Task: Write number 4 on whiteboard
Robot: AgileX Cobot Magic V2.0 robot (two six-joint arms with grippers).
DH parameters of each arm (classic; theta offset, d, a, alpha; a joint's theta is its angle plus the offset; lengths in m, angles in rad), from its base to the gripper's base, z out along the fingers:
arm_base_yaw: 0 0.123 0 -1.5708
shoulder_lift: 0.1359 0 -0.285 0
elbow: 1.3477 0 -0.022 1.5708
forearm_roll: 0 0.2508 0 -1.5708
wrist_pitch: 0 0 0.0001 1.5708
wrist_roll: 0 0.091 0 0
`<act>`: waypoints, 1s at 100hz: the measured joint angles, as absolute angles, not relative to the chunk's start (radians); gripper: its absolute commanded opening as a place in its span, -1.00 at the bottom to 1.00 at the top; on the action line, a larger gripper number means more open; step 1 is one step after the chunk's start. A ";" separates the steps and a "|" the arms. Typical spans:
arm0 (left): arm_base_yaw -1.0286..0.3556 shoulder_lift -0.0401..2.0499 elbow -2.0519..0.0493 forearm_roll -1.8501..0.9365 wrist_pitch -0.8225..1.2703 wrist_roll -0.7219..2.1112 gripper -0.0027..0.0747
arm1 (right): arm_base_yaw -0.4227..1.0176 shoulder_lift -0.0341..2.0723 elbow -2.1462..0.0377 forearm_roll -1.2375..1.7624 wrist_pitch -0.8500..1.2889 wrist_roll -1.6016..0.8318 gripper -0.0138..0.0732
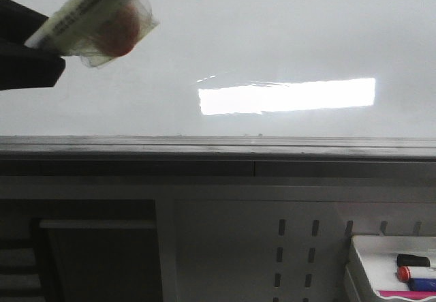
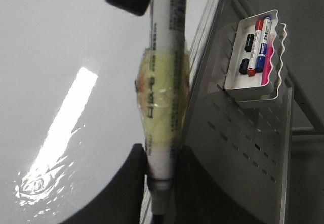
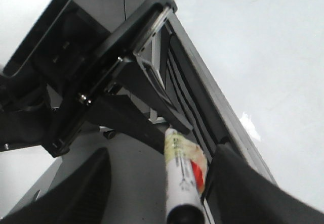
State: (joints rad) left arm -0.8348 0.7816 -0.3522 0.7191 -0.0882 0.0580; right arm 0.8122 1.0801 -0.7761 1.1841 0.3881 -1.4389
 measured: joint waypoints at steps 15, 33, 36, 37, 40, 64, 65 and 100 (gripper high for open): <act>-0.835 0.782 -0.352 0.729 -0.088 0.058 -0.98 | 0.814 1.122 -0.800 1.187 0.384 -1.439 -0.10; -0.835 0.782 -0.352 0.730 -0.088 0.058 -0.98 | 0.814 1.142 -0.800 1.187 0.380 -1.440 -0.30; -0.835 0.782 -0.352 0.730 -0.088 0.058 -0.98 | 0.814 1.142 -0.800 1.187 0.378 -1.440 -0.34; -0.835 0.782 -0.352 0.730 -0.088 0.058 -0.98 | 0.814 1.142 -0.800 1.187 0.378 -1.440 -0.36; -0.835 0.782 -0.352 0.730 -0.088 0.058 -0.98 | 0.814 1.142 -0.800 1.187 0.378 -1.440 -0.40; -0.835 0.782 -0.352 0.731 -0.089 0.058 -0.98 | 0.814 1.142 -0.800 1.187 0.365 -1.440 -0.83; -0.835 0.782 -0.352 0.731 -0.089 0.058 -0.98 | 0.814 1.142 -0.800 1.187 0.365 -1.440 -0.83; -0.835 0.766 -0.363 0.663 -0.047 0.060 0.12 | 0.814 1.142 -0.800 1.192 0.363 -1.438 -0.83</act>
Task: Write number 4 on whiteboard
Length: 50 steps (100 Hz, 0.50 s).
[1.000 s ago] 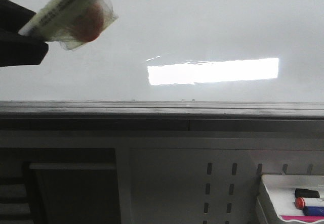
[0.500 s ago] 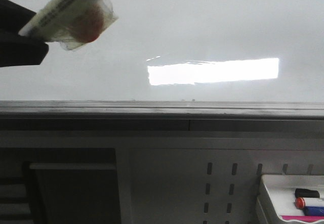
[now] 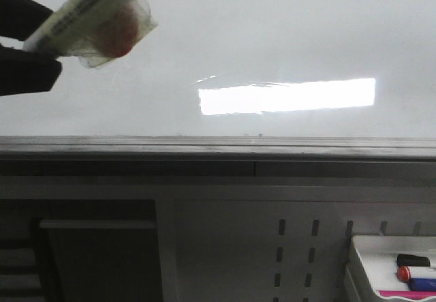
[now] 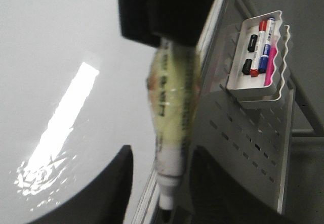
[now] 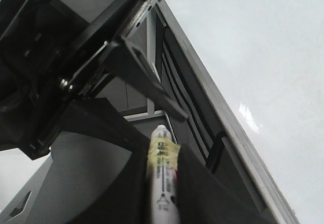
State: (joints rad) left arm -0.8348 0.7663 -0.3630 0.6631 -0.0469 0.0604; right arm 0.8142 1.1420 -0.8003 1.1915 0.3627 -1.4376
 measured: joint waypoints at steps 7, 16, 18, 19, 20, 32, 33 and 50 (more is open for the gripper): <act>-0.835 0.731 -0.378 0.588 0.030 0.060 0.18 | 0.814 1.142 -0.800 1.192 0.354 -1.438 -0.83; -0.835 0.650 -0.403 0.467 0.183 0.060 0.17 | 0.814 1.142 -0.800 1.192 0.321 -1.438 -0.83; -0.835 0.626 -0.408 0.447 0.220 0.060 0.17 | 0.814 1.142 -0.800 1.192 0.310 -1.438 -0.83; -0.835 0.618 -0.408 0.428 0.233 0.060 0.16 | 0.814 1.142 -0.800 1.192 0.302 -1.438 -0.83; -0.835 0.602 -0.410 0.419 0.257 0.060 0.15 | 0.814 1.142 -0.800 1.192 0.297 -1.438 -0.83; -0.835 0.440 -0.425 0.331 0.413 0.000 0.05 | 0.814 1.142 -0.800 1.199 0.219 -1.438 -0.83; -0.835 0.430 -0.425 0.332 0.418 -0.005 0.03 | 0.814 1.142 -0.800 1.199 0.208 -1.438 -0.83; -0.833 0.207 -0.427 0.435 0.501 -0.239 -0.20 | 0.793 1.146 -0.800 1.287 0.083 -1.433 -0.83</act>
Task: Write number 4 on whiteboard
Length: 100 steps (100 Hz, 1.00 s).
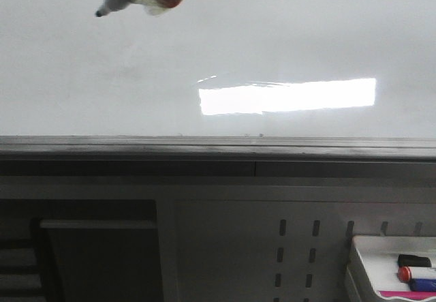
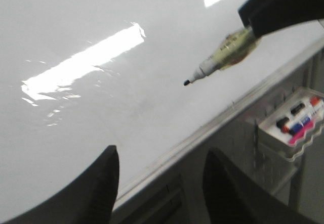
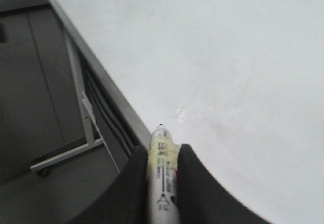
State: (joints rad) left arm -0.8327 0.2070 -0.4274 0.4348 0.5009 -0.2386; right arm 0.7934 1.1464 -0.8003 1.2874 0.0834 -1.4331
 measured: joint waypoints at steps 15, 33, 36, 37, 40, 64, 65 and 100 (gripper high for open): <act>-0.824 0.104 -0.431 0.514 0.508 -0.337 -0.39 | 0.720 1.178 -0.813 1.325 0.093 -1.432 -0.83; -0.824 0.093 -0.431 0.520 0.509 -0.366 -0.58 | 0.645 1.259 -0.889 1.349 0.156 -1.432 -0.83; -0.824 0.093 -0.431 0.520 0.509 -0.370 -0.58 | 0.634 1.277 -0.904 1.351 0.162 -1.432 -0.83; -0.824 0.093 -0.431 0.520 0.509 -0.369 -0.58 | 0.634 1.280 -0.908 1.351 0.164 -1.432 -0.83; -0.824 0.093 -0.431 0.522 0.511 -0.373 -0.58 | 0.626 1.295 -0.928 1.351 0.164 -1.432 -0.83; -0.824 0.093 -0.431 0.524 0.512 -0.373 -0.58 | 0.580 1.431 -1.055 1.352 0.205 -1.432 -0.83; -0.824 0.093 -0.431 0.524 0.512 -0.373 -0.58 | 0.580 1.434 -1.055 1.352 0.207 -1.432 -0.83; -0.824 0.093 -0.431 0.524 0.512 -0.374 -0.58 | 0.582 1.493 -0.997 1.358 0.230 -1.429 -0.83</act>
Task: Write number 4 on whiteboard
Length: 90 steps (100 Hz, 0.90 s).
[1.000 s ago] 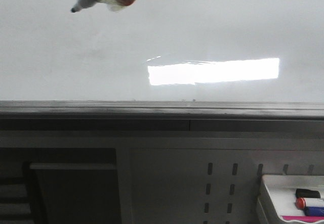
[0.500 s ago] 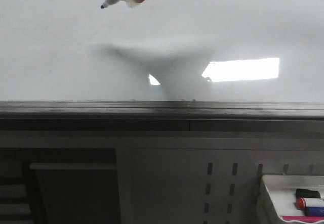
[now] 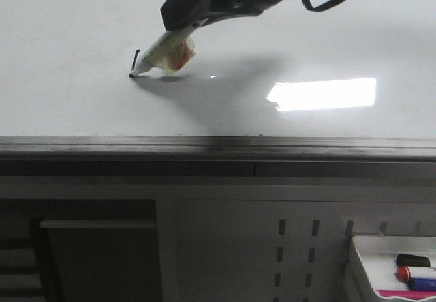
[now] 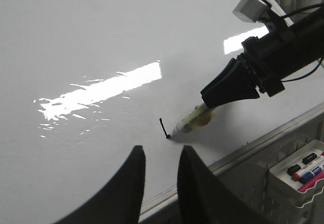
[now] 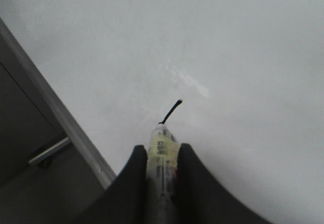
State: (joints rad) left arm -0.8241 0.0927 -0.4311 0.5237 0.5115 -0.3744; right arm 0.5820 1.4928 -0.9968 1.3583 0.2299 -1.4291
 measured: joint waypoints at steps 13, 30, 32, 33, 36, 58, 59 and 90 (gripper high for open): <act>-0.824 0.093 -0.431 0.525 0.494 -0.374 -0.58 | 0.592 1.480 -0.967 1.360 0.206 -1.428 -0.83; -0.824 0.093 -0.431 0.528 0.480 -0.374 -0.58 | 0.592 1.412 -0.917 1.360 0.137 -1.428 -0.83; -0.824 0.093 -0.431 0.528 0.480 -0.374 -0.58 | 0.590 1.404 -0.911 1.360 0.130 -1.428 -0.83; -0.824 0.093 -0.431 0.529 0.480 -0.374 -0.58 | 0.590 1.402 -0.907 1.360 0.128 -1.428 -0.83; -0.824 0.093 -0.431 0.529 0.480 -0.374 -0.58 | 0.590 1.392 -0.901 1.360 0.120 -1.428 -0.83; -0.824 0.093 -0.431 0.529 0.480 -0.374 -0.58 | 0.586 1.384 -0.905 1.360 0.178 -1.428 -0.83; -0.824 0.093 -0.431 0.529 0.480 -0.374 -0.58 | 0.585 1.384 -0.910 1.360 0.182 -1.428 -0.83; -0.824 0.093 -0.431 0.531 0.478 -0.374 -0.58 | 0.579 1.418 -1.004 1.353 0.190 -1.428 -0.83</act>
